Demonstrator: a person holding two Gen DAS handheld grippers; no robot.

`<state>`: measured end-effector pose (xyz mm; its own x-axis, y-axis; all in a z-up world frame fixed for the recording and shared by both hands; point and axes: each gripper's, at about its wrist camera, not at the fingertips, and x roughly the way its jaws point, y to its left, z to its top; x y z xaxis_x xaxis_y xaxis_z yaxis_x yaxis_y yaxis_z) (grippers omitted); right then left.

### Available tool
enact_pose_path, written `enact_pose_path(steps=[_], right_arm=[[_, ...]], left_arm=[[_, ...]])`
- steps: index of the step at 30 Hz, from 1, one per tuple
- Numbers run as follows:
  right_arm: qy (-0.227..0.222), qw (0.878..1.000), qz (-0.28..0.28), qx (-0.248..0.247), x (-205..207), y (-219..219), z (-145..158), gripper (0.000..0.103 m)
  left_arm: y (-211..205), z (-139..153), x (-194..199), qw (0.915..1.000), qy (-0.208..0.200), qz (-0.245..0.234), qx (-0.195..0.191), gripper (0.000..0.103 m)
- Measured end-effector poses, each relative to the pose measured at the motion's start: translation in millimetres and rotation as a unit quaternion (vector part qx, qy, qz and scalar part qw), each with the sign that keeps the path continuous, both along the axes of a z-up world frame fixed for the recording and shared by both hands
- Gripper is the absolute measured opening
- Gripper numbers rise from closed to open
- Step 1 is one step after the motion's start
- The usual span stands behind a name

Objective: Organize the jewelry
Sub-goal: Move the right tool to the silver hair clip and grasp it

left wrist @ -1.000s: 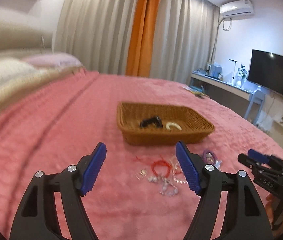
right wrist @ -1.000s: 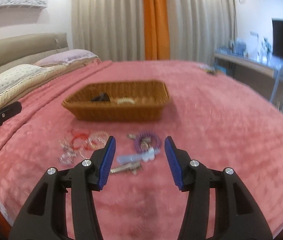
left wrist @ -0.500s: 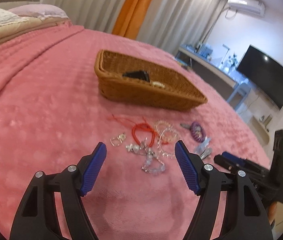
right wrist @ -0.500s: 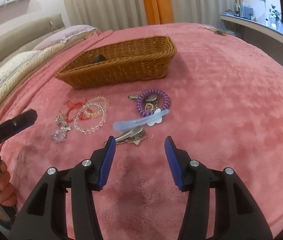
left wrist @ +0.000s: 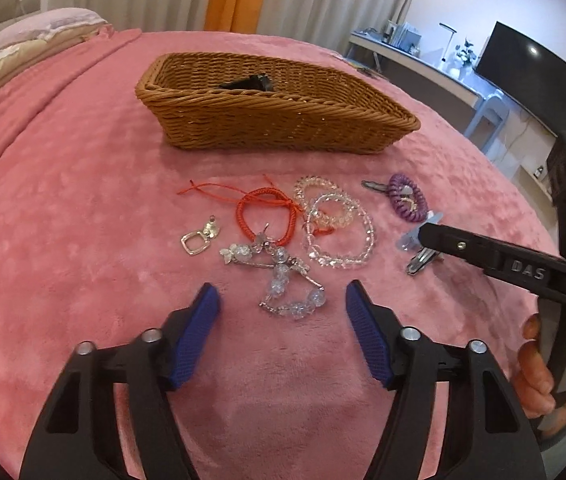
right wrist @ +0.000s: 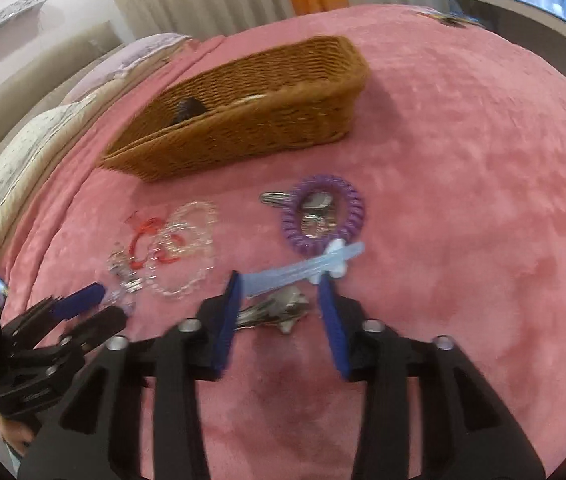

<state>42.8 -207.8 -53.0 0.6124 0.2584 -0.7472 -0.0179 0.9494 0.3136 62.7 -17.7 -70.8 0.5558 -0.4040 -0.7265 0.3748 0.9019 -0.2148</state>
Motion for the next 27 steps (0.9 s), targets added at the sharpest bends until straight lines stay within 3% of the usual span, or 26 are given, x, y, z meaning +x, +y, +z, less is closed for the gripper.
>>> enact_pose_path(steps=[1,4,12,17,19,21,23,27], right_arm=[[-0.001,1.000,0.006,-0.003,0,3,0,0.026],[0.001,0.999,0.034,-0.009,-5,16,1,0.017],[0.011,0.997,0.081,-0.009,-35,36,3,0.017],[0.018,0.992,0.126,-0.003,-62,49,5,0.017],[0.006,0.991,0.131,-0.024,-70,51,9,0.018],[-0.013,0.991,0.121,-0.050,-73,49,15,0.027],[-0.021,0.992,0.110,-0.055,-69,45,18,0.048],[-0.033,0.992,0.101,-0.072,-56,52,14,0.048]], left_arm=[[1,-1,0,1.0000,0.002,0.002,0.005,0.036],[10,1,-1,0.9999,0.009,0.004,-0.001,0.014],[37,6,-2,0.9992,0.029,0.010,-0.025,0.013],[37,12,-15,0.9973,0.036,-0.061,-0.017,0.016],[36,15,-19,0.9977,0.020,-0.063,-0.012,0.022],[37,18,-20,0.9976,0.016,-0.063,-0.023,0.033],[37,17,-18,0.9976,0.014,-0.060,-0.031,0.039],[33,9,-13,0.9981,0.019,-0.049,-0.031,0.041]])
